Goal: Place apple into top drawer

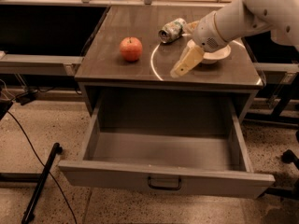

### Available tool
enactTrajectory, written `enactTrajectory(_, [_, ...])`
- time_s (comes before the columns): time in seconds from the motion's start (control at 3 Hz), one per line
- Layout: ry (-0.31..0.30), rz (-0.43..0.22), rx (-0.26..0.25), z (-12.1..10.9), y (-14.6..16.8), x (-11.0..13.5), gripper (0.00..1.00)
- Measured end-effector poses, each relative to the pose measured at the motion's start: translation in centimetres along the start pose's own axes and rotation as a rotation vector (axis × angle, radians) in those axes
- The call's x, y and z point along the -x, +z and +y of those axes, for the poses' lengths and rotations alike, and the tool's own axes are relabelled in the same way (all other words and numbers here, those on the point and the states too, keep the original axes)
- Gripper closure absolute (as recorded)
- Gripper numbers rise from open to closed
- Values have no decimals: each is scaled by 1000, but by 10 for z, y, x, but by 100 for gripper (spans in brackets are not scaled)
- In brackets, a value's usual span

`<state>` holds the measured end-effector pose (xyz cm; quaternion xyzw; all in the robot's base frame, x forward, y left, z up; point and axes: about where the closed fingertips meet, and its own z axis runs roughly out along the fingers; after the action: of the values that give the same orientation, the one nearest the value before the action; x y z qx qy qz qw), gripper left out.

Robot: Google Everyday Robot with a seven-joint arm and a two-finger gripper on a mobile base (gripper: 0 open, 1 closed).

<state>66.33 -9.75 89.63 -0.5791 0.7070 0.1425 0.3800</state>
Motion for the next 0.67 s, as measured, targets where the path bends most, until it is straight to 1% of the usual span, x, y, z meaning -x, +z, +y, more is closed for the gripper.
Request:
enactTrajectory(0.33, [32,-124,-125,-26,28,13,0])
enactTrajectory(0.67, [96,-174,-124,-33,67,25,0])
